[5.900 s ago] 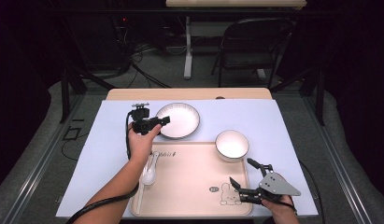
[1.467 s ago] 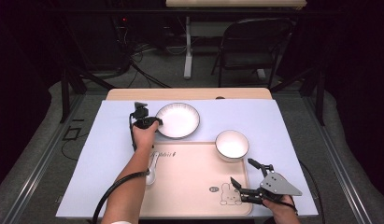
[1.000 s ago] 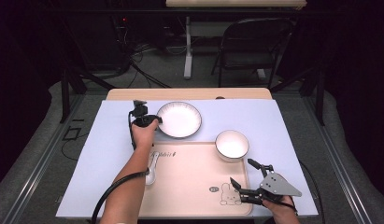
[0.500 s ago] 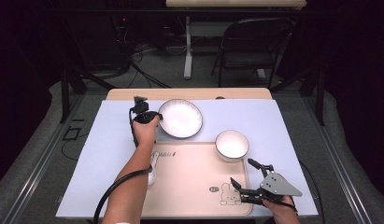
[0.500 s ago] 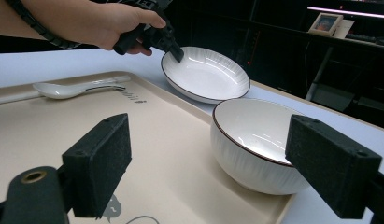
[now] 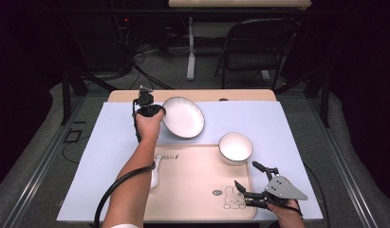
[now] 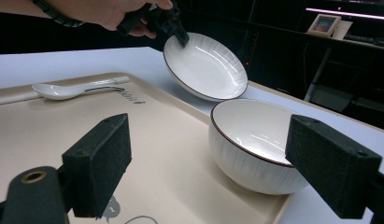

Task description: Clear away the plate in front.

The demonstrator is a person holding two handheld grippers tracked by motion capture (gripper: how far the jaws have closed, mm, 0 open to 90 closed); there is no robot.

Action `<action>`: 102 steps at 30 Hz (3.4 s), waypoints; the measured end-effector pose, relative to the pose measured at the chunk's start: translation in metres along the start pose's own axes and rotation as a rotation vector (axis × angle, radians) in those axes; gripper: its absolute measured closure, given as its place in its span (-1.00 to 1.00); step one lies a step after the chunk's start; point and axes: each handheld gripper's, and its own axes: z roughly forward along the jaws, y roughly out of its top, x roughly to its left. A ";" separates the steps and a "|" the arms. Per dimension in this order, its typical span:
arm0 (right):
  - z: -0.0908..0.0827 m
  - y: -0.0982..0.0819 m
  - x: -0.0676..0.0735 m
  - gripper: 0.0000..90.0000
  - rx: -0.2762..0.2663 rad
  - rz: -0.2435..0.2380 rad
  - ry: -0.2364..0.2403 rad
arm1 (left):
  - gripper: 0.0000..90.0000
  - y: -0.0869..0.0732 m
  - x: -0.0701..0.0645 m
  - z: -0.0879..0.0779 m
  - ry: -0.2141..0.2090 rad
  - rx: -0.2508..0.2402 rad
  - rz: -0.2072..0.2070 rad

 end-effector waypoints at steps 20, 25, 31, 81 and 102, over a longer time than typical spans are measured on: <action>-0.001 0.001 0.001 -0.69 0.000 -0.013 -0.009 | 0.84 0.002 -0.003 -0.045 -0.026 0.012 0.097; -0.001 0.001 0.001 -0.69 0.001 -0.012 -0.009 | 0.83 -0.001 -0.003 -0.054 -0.040 0.021 0.126; -0.001 0.001 0.001 -0.69 0.002 -0.015 -0.009 | 0.83 -0.008 -0.003 -0.062 -0.068 0.026 0.147; -0.001 0.000 0.002 -0.69 0.006 -0.015 -0.013 | 0.82 -0.106 -0.006 -0.087 -0.266 0.195 0.317; -0.001 0.000 0.002 -0.69 0.007 -0.016 -0.013 | 0.83 -0.132 -0.015 -0.072 -0.324 0.263 0.329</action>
